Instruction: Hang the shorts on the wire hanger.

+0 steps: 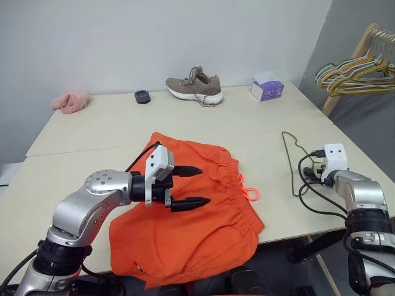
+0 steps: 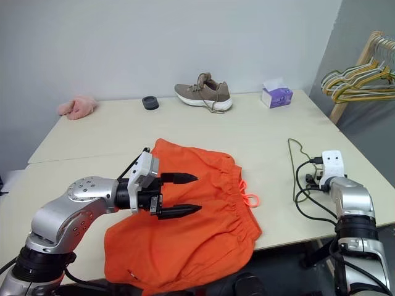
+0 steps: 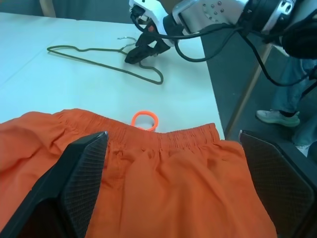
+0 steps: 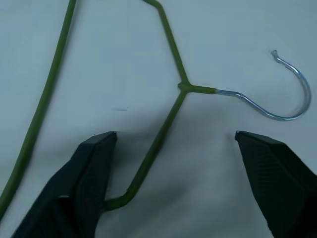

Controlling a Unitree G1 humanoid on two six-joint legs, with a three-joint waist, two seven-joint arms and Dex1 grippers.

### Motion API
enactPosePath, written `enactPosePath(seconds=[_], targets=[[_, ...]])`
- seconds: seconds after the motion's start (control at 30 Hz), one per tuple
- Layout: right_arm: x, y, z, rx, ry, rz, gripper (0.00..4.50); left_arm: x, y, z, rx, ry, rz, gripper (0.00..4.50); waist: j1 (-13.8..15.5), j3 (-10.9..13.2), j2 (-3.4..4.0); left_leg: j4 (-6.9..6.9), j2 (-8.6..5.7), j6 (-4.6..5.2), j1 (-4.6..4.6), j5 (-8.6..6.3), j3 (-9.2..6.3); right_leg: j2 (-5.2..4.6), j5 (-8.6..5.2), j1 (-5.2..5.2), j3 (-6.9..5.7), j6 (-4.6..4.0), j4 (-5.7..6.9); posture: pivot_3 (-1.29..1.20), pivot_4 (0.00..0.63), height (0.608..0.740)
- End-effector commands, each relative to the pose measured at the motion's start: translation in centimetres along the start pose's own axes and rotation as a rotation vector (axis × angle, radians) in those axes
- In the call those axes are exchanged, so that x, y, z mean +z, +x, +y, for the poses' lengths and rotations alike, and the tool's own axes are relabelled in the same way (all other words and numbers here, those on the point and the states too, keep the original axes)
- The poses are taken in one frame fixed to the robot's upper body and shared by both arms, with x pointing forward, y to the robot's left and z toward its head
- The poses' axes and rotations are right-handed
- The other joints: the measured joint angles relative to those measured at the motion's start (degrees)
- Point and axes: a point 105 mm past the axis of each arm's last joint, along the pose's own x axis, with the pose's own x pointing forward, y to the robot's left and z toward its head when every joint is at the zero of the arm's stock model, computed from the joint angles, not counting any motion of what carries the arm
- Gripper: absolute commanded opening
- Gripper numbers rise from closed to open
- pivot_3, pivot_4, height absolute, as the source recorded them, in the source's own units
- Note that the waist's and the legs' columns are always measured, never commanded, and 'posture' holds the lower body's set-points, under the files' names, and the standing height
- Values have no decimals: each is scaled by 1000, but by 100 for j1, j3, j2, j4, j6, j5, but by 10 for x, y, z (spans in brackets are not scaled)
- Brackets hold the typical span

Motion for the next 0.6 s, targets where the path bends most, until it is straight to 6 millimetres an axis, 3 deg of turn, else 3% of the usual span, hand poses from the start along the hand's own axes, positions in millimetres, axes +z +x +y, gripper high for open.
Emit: enactPosePath(seconds=[0.03, 0.17, 0.3, 0.47, 0.6], targets=[[-15, 7, 1, 64, -4, 112, 2928, 6, -1, 0, 1, 41, -6, 4500, -12, 0, -1, 0, 0, 0, 9, 0, 1, 0, 0, 9, 1, 0, -3, -181, 38, 740], [-38, 14, 1, 97, 18, 242, 1572, 4, 0, 2, 10, 52, 3, 4500, -44, -16, -29, -1, 1, 0, 53, 0, -1, 0, -4, 49, -1, 7, -10, -181, 38, 740], [-42, 19, -4, 63, 27, 260, 150, 0, -1, 2, 15, 51, 6, 4500, -36, -43, -70, -1, 3, 0, 88, -1, -18, -2, -12, 103, -1, 22, -35, -181, 38, 740], [-15, 23, 3, 71, 7, 149, 64, -7, -7, 7, 51, 44, 18, 4500, -43, -61, -96, -1, 2, 0, 92, -1, -26, -7, -9, 117, -4, 24, -51, -176, 32, 740], [20, 19, 12, 109, -63, 12, 64, -10, -10, 13, 76, 36, 22, 4500, -70, -38, -60, -5, 4, 1, 83, -1, -28, -4, 15, 117, -1, 28, -85, -179, 32, 740]])
